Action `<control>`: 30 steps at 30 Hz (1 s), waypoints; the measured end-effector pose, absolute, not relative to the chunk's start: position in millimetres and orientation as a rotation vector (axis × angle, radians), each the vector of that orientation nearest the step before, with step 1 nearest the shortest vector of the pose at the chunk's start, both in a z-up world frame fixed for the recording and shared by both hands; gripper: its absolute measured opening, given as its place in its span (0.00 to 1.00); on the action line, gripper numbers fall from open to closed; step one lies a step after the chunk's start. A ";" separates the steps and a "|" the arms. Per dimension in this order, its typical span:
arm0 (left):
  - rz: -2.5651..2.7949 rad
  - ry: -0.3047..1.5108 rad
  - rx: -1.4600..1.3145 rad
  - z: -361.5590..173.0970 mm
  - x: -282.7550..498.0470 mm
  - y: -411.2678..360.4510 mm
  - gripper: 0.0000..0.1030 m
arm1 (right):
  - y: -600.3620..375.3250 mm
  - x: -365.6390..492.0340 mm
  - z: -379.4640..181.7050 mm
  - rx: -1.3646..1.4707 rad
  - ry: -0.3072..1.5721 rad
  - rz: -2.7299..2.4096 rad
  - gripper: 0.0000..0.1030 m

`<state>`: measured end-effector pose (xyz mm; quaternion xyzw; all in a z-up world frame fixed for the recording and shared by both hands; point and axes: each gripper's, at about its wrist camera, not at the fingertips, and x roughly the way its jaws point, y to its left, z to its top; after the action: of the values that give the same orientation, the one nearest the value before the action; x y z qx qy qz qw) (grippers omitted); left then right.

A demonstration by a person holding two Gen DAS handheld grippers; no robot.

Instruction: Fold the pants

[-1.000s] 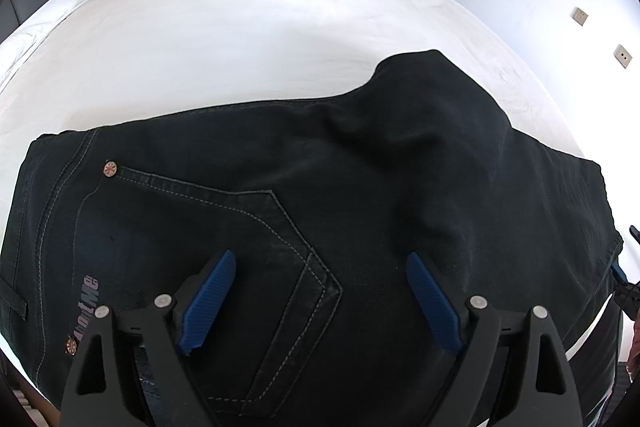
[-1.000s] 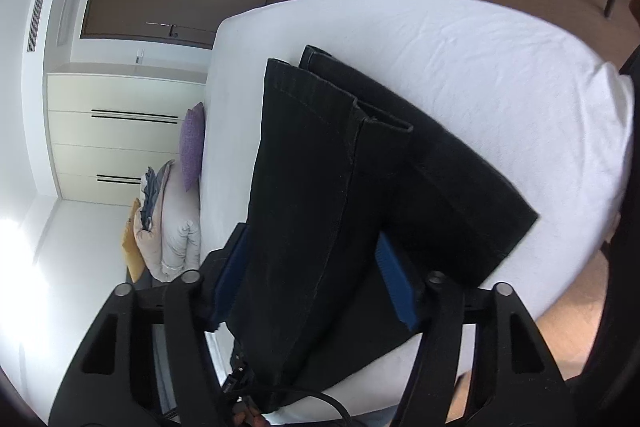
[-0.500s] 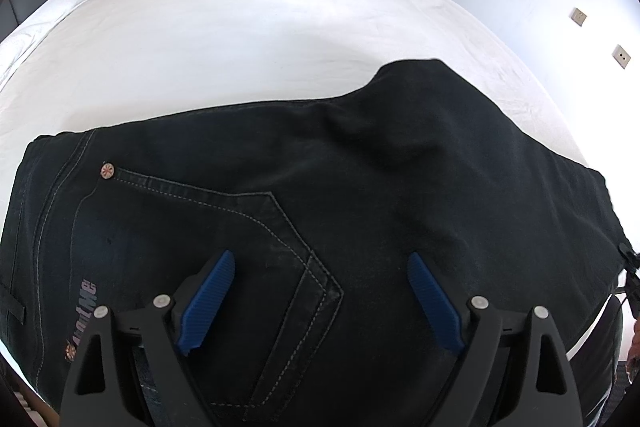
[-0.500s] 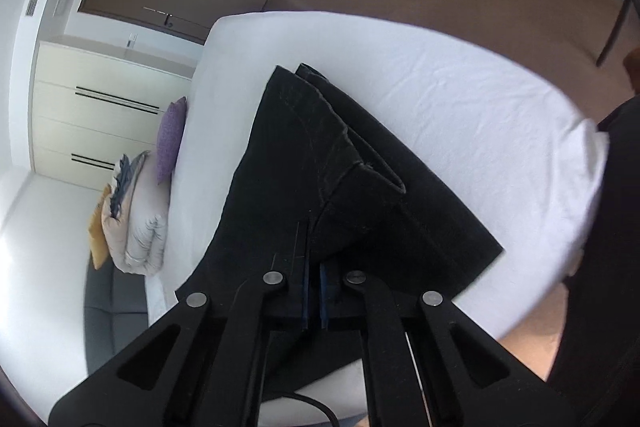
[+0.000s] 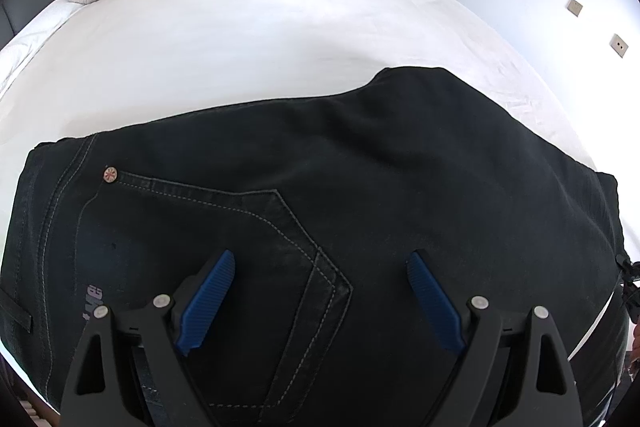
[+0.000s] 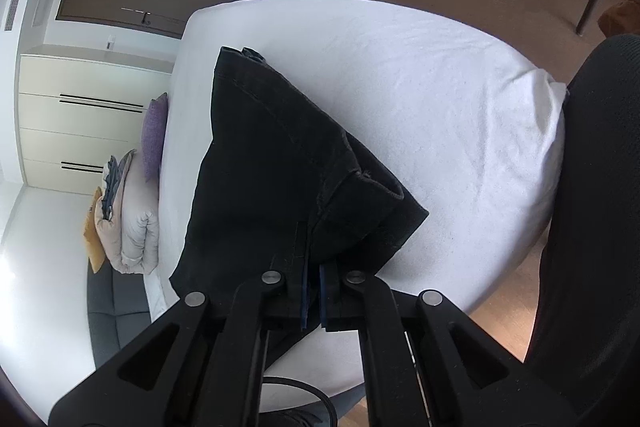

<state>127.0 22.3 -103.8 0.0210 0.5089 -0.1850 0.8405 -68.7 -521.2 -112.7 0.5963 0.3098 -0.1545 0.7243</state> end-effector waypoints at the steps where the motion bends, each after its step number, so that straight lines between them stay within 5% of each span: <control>1: -0.391 1.073 0.047 -104.7 125.8 22.8 0.87 | -521.5 -69.5 -110.9 1.306 0.693 -0.336 0.03; 10: -0.392 1.037 0.046 -99.7 108.5 26.0 0.87 | -506.5 -105.3 -79.7 1.131 0.789 -0.360 0.09; 18: -0.446 0.967 -0.006 -83.8 92.2 25.8 0.87 | -417.0 -39.4 -77.4 1.180 0.859 0.124 0.10; 21: -0.436 1.000 0.017 -93.6 95.4 23.2 0.87 | -375.3 -14.7 -103.8 1.234 0.960 0.277 0.26; 23: -0.423 1.033 0.011 -105.0 98.9 27.4 0.87 | -359.7 -6.6 -112.4 1.202 0.970 0.283 0.71; 30: -0.409 1.030 0.029 -113.4 97.8 21.2 0.90 | -342.7 -2.8 -140.3 1.290 0.955 0.294 0.74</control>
<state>97.8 21.2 -113.4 0.0140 0.4891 -0.1941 0.8503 -2.8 -342.7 -140.3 0.5758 0.4263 0.1311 0.6852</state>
